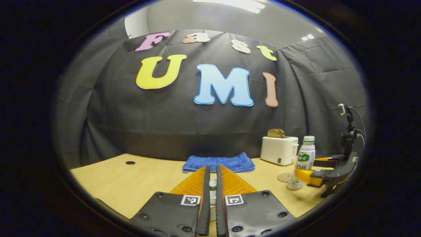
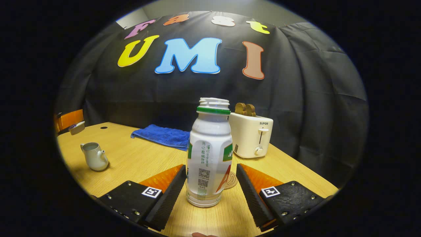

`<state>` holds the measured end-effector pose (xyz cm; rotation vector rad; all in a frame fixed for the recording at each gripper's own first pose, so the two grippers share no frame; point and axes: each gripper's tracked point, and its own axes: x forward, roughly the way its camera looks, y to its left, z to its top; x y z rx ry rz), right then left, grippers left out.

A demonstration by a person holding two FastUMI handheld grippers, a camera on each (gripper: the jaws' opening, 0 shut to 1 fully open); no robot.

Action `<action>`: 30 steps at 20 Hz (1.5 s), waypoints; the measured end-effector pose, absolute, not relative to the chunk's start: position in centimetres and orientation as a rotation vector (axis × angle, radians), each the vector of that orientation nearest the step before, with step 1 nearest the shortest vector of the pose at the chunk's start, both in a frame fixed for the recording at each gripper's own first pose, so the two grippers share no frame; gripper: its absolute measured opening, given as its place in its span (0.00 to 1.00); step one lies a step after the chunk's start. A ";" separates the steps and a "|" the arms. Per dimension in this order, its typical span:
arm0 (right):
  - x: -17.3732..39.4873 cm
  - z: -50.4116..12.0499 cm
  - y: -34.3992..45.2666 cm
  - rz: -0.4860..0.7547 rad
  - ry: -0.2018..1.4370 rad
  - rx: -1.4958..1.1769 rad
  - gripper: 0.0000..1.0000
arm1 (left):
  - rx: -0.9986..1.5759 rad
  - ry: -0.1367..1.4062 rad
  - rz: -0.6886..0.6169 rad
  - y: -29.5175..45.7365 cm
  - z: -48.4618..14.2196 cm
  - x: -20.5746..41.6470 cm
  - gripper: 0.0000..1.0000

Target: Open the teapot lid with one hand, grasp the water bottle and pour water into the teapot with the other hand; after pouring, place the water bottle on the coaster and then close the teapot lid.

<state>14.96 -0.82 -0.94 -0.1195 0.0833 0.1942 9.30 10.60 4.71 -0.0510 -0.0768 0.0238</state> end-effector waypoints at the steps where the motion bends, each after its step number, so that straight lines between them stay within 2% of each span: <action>1: 15.0 -0.9 -0.7 0.200 0.084 -0.114 0.94 | -0.053 -0.075 0.022 10.5 4.7 9.4 0.18; 2: 15.0 -1.0 -0.5 0.207 0.089 -0.115 0.94 | -0.056 -0.076 0.021 10.5 4.7 9.3 0.18; 3: 14.9 -1.0 -0.5 0.209 0.089 -0.116 0.87 | -0.058 -0.078 0.023 10.6 4.7 9.3 0.18; 4: 14.8 -0.9 -0.5 0.211 0.088 -0.113 0.80 | -0.061 -0.079 0.024 10.6 4.6 9.4 0.13; 5: 15.0 -1.0 -0.5 0.213 0.087 -0.108 0.80 | -0.064 -0.081 0.024 10.8 4.7 9.4 0.13; 6: 14.8 -0.9 -0.6 0.212 0.088 -0.104 0.76 | -0.066 -0.082 0.024 10.9 4.8 9.3 0.18; 10: 14.5 -0.8 -0.3 0.221 0.082 -0.121 0.76 | -0.072 -0.089 0.027 11.0 5.0 9.1 0.18; 11: 14.3 -0.6 -0.1 0.227 0.079 -0.127 0.72 | -0.073 -0.092 0.026 11.1 5.2 9.0 0.18; 12: 14.2 -0.4 0.0 0.230 0.072 -0.132 0.72 | -0.078 -0.095 0.021 10.9 5.2 8.9 0.14; 13: 14.0 -0.2 0.1 0.233 0.067 -0.139 0.72 | -0.086 -0.097 0.012 10.7 5.4 8.8 0.18; 18: 13.0 1.3 1.2 0.255 0.037 -0.210 0.72 | -0.129 -0.145 -0.040 10.1 8.5 6.6 0.18; 19: 12.6 1.5 1.7 0.266 0.031 -0.233 0.72 | -0.121 -0.155 -0.037 10.5 9.1 5.7 0.13; 21: 11.8 2.2 2.7 0.289 0.008 -0.288 0.72 | -0.115 -0.155 -0.040 11.0 9.5 4.0 0.17; 22: 11.5 2.5 3.2 0.295 -0.005 -0.326 0.72 | -0.116 -0.150 -0.044 11.2 9.4 3.2 0.13; 24: 10.9 2.8 4.5 0.309 -0.031 -0.400 0.72 | -0.126 -0.136 -0.047 12.1 9.1 1.4 0.13; 25: 10.6 2.9 5.1 0.314 -0.043 -0.437 0.72 | -0.126 -0.128 -0.046 12.6 8.8 0.5 0.17; 26: 10.3 3.0 5.6 0.316 -0.053 -0.474 0.72 | -0.125 -0.118 -0.042 13.1 8.4 -0.4 0.13; 27: 10.2 3.0 6.2 0.320 -0.063 -0.509 0.72 | -0.124 -0.109 -0.041 13.4 7.9 -1.3 0.13; 28: 10.0 2.9 6.8 0.321 -0.065 -0.545 0.72 | -0.123 -0.106 -0.022 14.0 7.1 -2.4 0.17; 30: 9.9 2.4 7.8 0.324 -0.064 -0.605 0.72 | -0.092 -0.102 0.003 14.7 6.0 -4.2 0.13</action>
